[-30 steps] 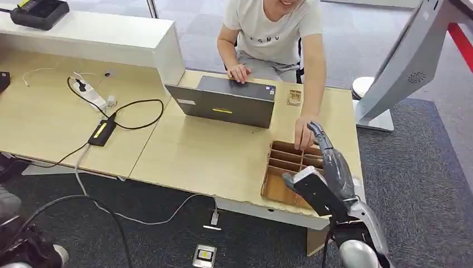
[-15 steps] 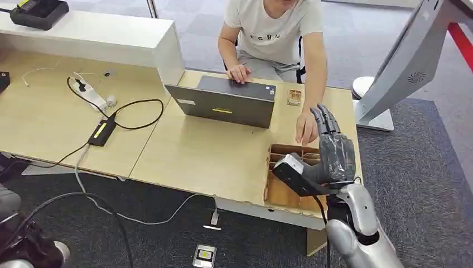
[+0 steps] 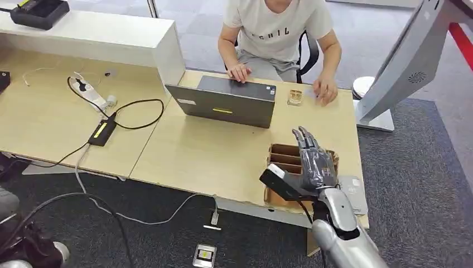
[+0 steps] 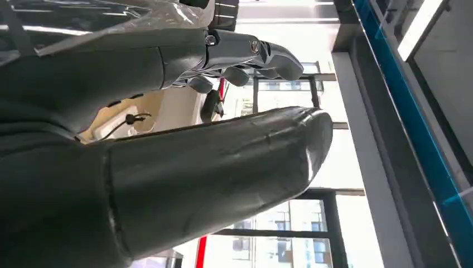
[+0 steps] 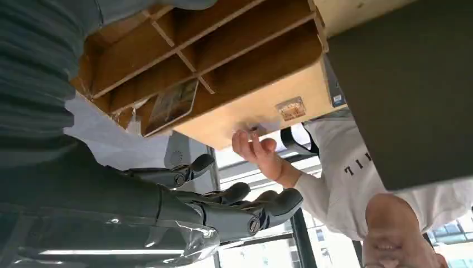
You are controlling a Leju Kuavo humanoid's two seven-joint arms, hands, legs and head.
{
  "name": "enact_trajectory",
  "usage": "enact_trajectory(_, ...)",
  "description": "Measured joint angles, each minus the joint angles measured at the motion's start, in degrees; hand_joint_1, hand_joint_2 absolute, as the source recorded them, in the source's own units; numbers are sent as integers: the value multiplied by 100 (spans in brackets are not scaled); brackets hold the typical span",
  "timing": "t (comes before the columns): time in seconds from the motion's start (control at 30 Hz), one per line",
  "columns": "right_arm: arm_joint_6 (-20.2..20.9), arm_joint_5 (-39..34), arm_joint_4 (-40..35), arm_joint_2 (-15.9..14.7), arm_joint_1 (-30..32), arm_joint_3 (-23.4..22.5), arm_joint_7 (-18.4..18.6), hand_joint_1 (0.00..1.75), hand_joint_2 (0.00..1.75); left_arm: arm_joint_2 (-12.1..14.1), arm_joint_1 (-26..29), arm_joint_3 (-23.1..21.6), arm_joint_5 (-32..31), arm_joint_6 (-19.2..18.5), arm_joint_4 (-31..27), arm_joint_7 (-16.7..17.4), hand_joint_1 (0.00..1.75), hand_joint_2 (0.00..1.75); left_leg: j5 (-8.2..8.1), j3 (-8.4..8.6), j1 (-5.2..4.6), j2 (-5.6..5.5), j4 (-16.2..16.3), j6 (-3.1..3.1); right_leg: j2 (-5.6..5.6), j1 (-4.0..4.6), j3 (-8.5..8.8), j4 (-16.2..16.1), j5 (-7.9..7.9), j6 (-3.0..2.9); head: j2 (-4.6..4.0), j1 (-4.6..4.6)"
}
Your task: Pass the card to the sensor for recognition and then transmit it.
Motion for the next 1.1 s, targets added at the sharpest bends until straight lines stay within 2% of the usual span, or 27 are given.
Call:
enact_trajectory(0.2, -44, 55, 212, -2, -3, 22, 89, 0, 175, 0, -24, 2, 17, 0, 2, 32, 0, 0, 0, 3, 0, 1, 0, 0, 0, 0, 0, 0, 0, 0, 0, 0)
enact_trajectory(0.5, -520, 207, 240, -170, -58, -201, 376, 0, 175, 2, -34, 2, -17, 0, 2, 87, 0, 0, 0, 4, -2, 3, 3, 0, 2, -1, 0, -1, 1, 0, 0, 0)
enact_trajectory(0.8, -339, 404, -123, -433, -82, -546, 518, 0, 175, 4, -81, 2, 2, -2, 4, 103, 0, 0, 0, 6, -1, 4, 2, 0, 2, 0, 0, -1, 1, 0, 0, 0)
enact_trajectory(1.1, -258, 216, -107, -474, 4, -540, 422, 0, 175, 11, -151, 11, 44, 0, 31, 98, 0, 0, 0, 4, -1, 3, 2, 0, 2, 0, 0, -1, 1, 0, 0, 0)
